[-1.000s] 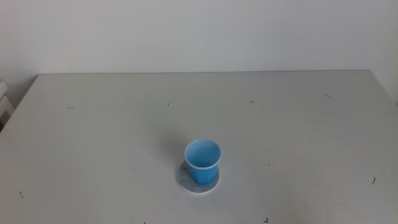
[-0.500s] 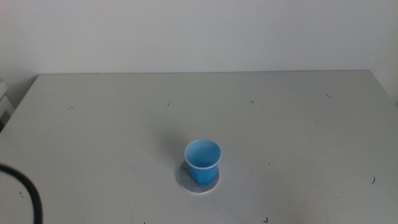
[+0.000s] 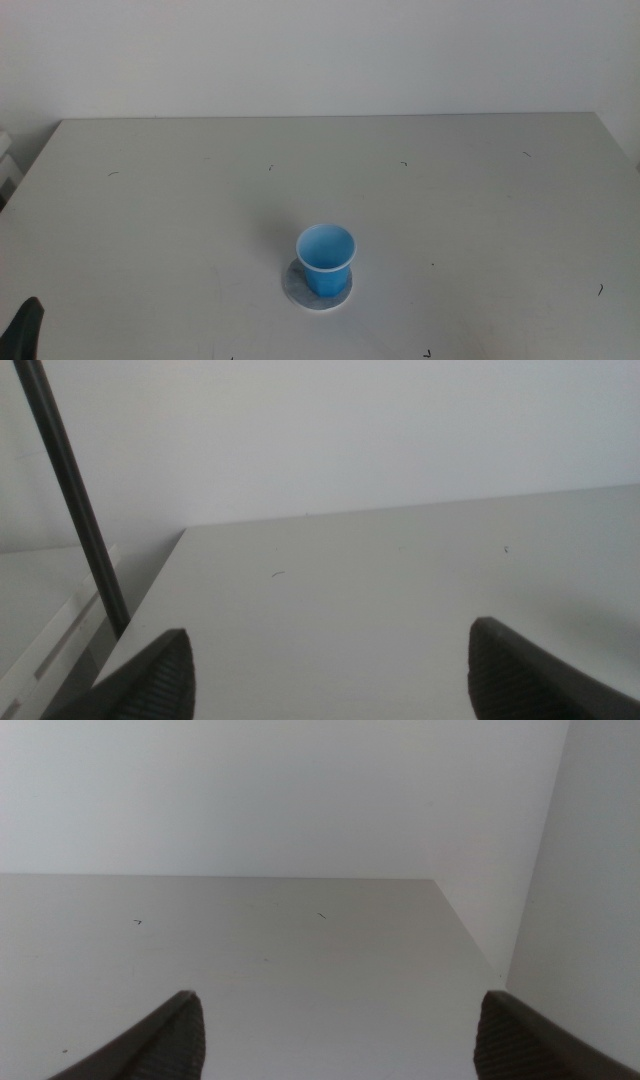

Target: Place an empty cup on a cup mat.

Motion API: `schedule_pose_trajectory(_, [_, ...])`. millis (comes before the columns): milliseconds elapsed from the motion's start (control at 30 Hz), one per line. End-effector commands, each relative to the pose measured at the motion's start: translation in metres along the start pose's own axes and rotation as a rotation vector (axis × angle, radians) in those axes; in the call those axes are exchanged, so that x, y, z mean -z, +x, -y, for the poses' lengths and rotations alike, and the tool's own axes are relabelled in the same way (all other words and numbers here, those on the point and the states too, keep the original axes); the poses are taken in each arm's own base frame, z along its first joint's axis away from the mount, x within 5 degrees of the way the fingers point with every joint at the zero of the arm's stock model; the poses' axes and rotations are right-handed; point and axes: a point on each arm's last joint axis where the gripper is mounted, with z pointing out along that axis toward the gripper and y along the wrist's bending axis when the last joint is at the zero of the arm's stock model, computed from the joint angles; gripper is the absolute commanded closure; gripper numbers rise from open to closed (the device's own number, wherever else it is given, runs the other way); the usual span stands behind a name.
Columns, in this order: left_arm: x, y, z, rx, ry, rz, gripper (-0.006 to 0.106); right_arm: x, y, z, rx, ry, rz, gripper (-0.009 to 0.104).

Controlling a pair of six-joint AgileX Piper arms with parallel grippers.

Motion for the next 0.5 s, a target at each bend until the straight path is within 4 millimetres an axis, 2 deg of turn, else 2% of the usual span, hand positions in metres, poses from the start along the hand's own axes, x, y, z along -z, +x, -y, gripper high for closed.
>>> schedule_pose_trajectory(0, [0.0018, -0.0072, 0.0005, 0.031, 0.009, 0.073, -0.005, 0.0026, -0.0119, -0.0002, 0.017, -0.002, 0.108, 0.001])
schedule_pose_trajectory(467, [0.0077, -0.0009, 0.0000, 0.032, 0.002, 0.037, -0.005, 0.0026, -0.0119, -0.0002, 0.017, -0.002, 0.108, 0.001])
